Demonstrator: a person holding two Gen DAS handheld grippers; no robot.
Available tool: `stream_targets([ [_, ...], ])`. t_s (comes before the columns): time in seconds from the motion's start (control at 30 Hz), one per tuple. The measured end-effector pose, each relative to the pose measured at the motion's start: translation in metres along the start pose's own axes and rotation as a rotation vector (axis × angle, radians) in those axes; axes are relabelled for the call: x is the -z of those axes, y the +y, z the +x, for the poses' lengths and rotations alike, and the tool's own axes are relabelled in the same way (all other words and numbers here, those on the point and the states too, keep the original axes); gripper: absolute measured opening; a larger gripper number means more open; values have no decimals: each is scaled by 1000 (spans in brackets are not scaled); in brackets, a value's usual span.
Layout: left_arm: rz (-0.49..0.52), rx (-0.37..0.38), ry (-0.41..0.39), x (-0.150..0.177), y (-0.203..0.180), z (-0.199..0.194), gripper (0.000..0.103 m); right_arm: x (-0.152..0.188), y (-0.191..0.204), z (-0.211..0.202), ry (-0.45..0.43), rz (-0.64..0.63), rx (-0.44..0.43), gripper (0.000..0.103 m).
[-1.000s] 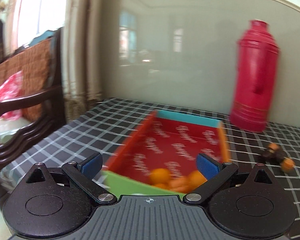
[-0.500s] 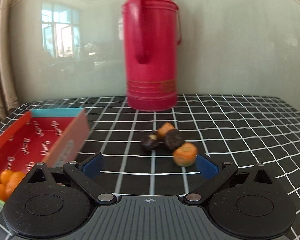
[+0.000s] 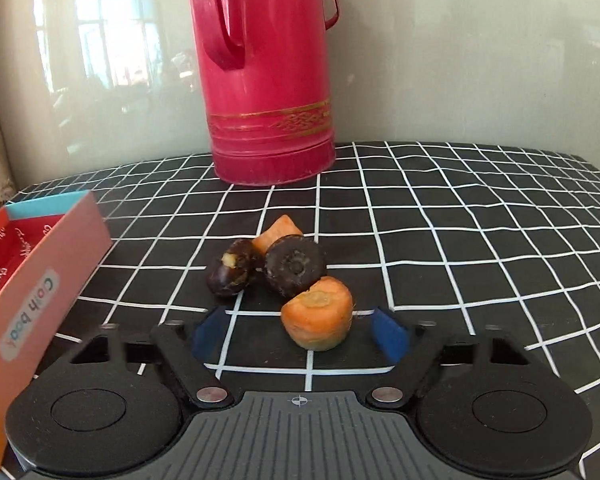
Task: Organize fruits
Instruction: 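Grasp the peeled orange piece with the left gripper and carry it over the box, then open the left gripper to drop the peeled piece into the box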
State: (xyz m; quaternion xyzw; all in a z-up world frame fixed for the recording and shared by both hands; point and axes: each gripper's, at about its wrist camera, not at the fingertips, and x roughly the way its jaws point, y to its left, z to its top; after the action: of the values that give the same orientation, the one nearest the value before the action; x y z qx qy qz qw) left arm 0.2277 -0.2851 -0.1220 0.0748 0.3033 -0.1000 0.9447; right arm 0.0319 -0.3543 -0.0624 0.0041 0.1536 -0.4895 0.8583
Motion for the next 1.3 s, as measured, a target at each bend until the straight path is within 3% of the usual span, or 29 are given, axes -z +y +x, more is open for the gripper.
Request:
stream_targets([
  [0.03, 4, 14, -2, 0, -1, -1, 41, 0, 0, 0, 2, 2, 1, 97],
  [0.07, 14, 19, -3, 0, -3, -2, 37, 0, 0, 0, 6, 4, -1, 97],
  [0.2, 41, 32, -29, 7, -4, -11, 37, -1, 3, -1, 9, 7, -17, 97],
  [0.43, 75, 17, -163, 18, 13, -51, 37, -1, 15, -8, -3, -16, -50, 97],
  [0.73, -30, -124, -199, 5, 113, -78, 37, 0, 35, -20, -14, -46, -107, 97],
  [1.03, -182, -320, -103, 16, 229, -71, 37, 3, 70, -38, -38, -94, -214, 97],
  [1.3, -267, -361, -32, 30, 271, -62, 37, 4, 104, -57, -51, -110, -380, 97],
])
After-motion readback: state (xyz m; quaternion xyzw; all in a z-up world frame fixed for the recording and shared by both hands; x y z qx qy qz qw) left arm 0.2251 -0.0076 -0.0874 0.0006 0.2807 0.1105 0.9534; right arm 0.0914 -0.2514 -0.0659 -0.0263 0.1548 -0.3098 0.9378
